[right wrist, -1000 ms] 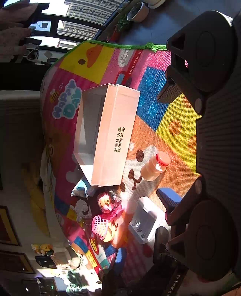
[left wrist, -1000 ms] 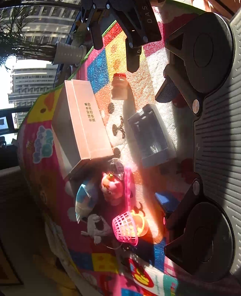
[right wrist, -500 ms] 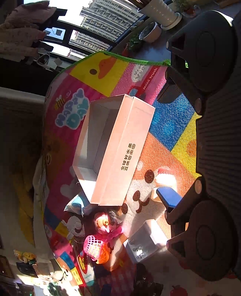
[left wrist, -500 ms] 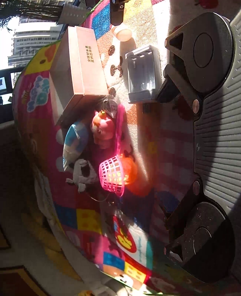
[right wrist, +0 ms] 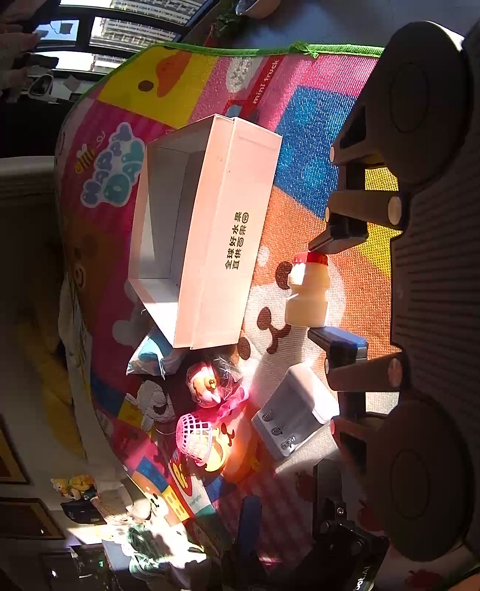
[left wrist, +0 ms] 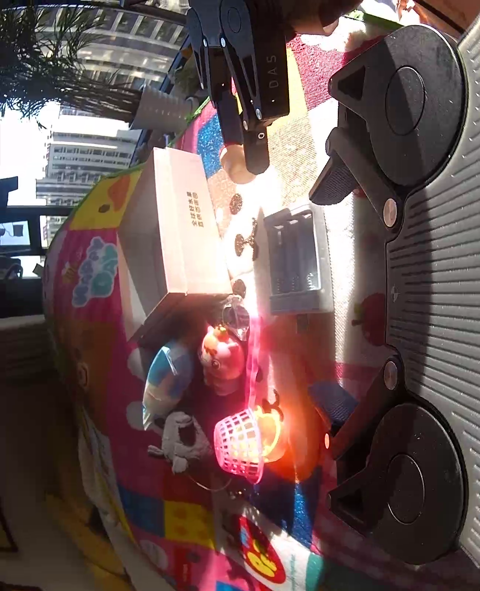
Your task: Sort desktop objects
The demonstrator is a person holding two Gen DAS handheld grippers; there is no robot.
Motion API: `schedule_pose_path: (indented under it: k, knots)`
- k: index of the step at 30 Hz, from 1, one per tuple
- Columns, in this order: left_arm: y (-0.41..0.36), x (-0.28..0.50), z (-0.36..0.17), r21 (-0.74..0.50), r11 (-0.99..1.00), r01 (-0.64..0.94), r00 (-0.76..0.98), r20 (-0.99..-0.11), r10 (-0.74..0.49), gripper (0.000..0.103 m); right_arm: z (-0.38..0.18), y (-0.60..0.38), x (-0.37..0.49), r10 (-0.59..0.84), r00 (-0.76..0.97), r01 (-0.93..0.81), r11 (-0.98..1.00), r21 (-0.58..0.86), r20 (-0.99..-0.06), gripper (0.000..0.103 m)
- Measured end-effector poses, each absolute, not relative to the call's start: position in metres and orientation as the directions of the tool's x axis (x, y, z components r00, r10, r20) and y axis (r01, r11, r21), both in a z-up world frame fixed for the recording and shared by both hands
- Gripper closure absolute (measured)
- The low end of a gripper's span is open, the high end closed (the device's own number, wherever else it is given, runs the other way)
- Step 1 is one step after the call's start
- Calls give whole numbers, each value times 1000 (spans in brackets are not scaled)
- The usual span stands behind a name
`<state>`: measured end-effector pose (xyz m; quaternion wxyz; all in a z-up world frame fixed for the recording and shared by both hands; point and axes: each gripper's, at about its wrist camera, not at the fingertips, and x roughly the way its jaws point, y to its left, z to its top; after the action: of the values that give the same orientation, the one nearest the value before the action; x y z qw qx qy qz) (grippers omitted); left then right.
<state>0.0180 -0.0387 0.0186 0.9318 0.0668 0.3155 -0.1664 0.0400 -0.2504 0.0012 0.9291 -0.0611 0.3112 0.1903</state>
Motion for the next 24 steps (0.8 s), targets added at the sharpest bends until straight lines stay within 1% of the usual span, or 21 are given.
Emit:
schedule_pose_path:
  k: [4, 9, 11, 14, 18, 21, 24]
  knots:
    - [-56, 36, 18, -14, 930, 366, 715, -635, -291, 0, 5, -252, 35, 308, 745, -384, 923, -3, -591, 60]
    - [-69, 52, 6, 39, 944, 326, 709, -671, -217, 0, 3, -254, 33, 299, 749, -372, 928, -3, -591, 60]
    - [-67, 57, 3, 24, 947, 321, 694, -687, -218, 0, 1, -255, 32, 298, 748, -371, 929, -1, -593, 60]
    - [-67, 58, 3, 3, 945, 327, 687, -687, -236, 0, 1, -256, 31, 302, 747, -373, 928, 4, -592, 60]
    - [-69, 56, 3, 7, 944, 329, 692, -683, -236, 0, 1, -256, 29, 310, 744, -376, 926, 12, -593, 60]
    - [-72, 51, 6, 25, 943, 333, 697, -680, -228, 8, 2, -256, 25, 298, 743, -370, 929, 4, -599, 60]
    - [-73, 41, 11, 36, 934, 355, 700, -672, -240, 8, 6, -259, 17, 289, 748, -368, 930, -11, -597, 60]
